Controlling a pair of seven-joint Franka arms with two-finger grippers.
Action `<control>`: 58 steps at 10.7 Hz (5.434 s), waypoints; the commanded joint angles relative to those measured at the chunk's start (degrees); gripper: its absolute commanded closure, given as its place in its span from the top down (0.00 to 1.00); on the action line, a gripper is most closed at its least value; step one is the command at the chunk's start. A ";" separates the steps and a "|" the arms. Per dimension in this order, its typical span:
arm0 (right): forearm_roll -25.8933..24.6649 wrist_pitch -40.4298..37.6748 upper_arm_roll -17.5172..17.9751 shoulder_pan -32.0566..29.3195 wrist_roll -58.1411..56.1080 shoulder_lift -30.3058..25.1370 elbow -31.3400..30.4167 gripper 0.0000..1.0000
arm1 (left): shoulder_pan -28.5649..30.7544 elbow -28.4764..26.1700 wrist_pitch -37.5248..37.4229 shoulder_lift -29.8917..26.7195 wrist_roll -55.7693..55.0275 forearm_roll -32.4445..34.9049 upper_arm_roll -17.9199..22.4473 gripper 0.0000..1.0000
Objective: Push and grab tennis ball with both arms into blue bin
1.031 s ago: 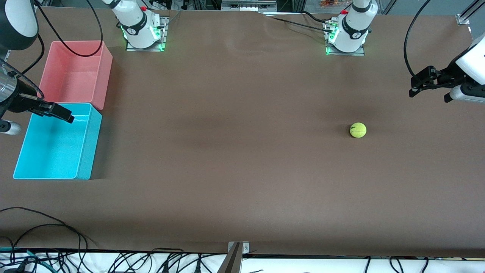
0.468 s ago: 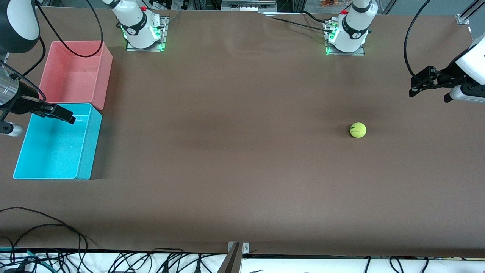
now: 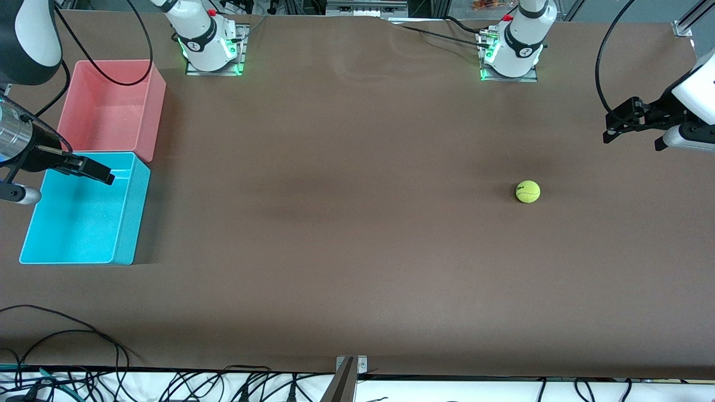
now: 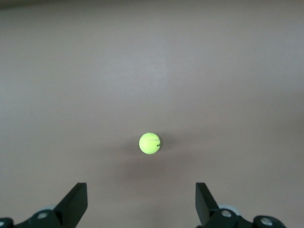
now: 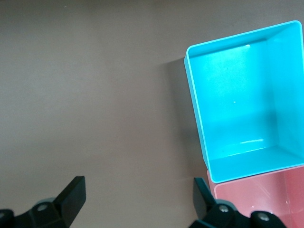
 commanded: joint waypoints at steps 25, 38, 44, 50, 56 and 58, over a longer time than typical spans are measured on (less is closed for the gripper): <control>1.07 -0.12 0.02 -0.44 -0.85 1.13 1.82 1.00 | 0.69 1.96 -6.26 1.72 -0.22 1.33 0.38 1.00; 1.07 -0.03 0.03 -0.53 -0.85 2.01 1.82 1.00 | 4.30 -14.04 12.46 3.99 0.31 2.21 0.73 1.00; 0.98 -0.03 0.11 -0.44 -0.85 2.01 1.82 1.00 | 4.73 -21.32 21.22 3.48 0.04 2.21 0.73 1.00; 0.28 -0.73 -0.06 -0.44 -0.94 1.58 3.91 1.00 | 4.73 -33.71 38.36 3.83 -0.22 2.13 0.73 1.00; -5.26 -1.00 -0.77 -0.36 -1.46 1.40 6.03 1.00 | 4.73 -38.45 48.99 7.26 -0.22 1.95 0.73 1.00; -5.17 -1.52 -0.33 -0.18 -1.55 1.05 7.27 1.00 | 4.73 -39.00 49.63 7.69 0.04 2.12 0.73 0.90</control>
